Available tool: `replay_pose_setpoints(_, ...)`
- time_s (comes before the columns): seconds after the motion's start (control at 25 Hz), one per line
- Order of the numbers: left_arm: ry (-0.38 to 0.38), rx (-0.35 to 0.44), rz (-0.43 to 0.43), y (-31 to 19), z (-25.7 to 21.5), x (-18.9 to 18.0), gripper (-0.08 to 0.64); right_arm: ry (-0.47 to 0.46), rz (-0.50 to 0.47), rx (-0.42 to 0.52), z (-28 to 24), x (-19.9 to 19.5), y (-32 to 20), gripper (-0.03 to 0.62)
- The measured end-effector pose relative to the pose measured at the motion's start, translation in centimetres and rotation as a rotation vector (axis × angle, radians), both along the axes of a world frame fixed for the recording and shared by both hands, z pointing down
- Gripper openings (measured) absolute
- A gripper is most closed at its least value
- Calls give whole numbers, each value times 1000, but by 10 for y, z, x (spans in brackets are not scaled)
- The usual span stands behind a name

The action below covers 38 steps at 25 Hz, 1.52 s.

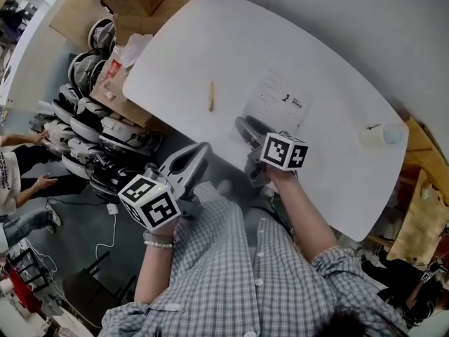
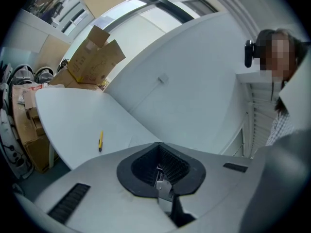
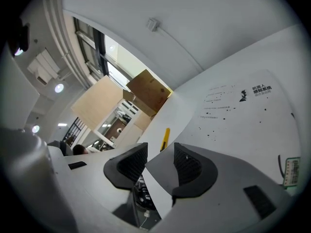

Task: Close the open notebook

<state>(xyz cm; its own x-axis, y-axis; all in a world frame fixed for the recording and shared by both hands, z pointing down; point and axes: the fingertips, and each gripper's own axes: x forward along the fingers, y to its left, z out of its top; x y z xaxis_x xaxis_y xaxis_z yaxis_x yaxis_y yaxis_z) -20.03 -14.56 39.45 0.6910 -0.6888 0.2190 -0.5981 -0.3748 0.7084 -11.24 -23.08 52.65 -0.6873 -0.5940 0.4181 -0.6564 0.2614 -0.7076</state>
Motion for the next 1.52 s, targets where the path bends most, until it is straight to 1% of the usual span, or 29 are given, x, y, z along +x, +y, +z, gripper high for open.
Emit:
replay_pose_setpoints(0.12,3,6,22,-6,-2,11,8,-44,10,16,-14,5,1,167)
replay_pose_setpoints(0.44,7,26,54,-17,-8,33,8,-102,18,33,-34,22,7,216)
replay_pose_setpoints(0.68,0,34,46,-16,-10,45,8,-128,17,35,-40,32,17,221)
replay_pose_setpoints(0.8,1,35,37,-12,-10,45,8,-130,6,25,-38,31,24,221)
replay_pose_setpoints(0.96,-4,35,23,-8,-10,42,8,-120,18,26,-38,37,30,221)
replay_pose_setpoints(1.08,-11,42,24,-7,-11,44,8,-123,20,52,-46,44,31,221)
replay_pose_setpoints(1.24,-10,60,36,-7,-13,51,8,-142,61,118,-69,61,31,218)
replay_pose_setpoints(1.28,-9,63,41,-7,-14,53,8,-132,63,140,-76,64,31,216)
replay_pose_setpoints(1.36,-8,69,50,-8,-16,58,8,-77,51,189,-87,70,32,195)
replay_pose_setpoints(1.4,-8,72,55,-9,-17,61,8,-44,50,214,-92,74,32,161)
replay_pose_setpoints(1.44,-8,77,60,-10,-18,64,8,-20,58,240,-97,79,32,102)
replay_pose_setpoints(1.48,-8,82,66,-11,-20,67,8,-8,74,265,-103,84,31,63)
replay_pose_setpoints(1.52,-8,88,71,-12,-22,69,8,-6,93,289,-109,90,31,37)
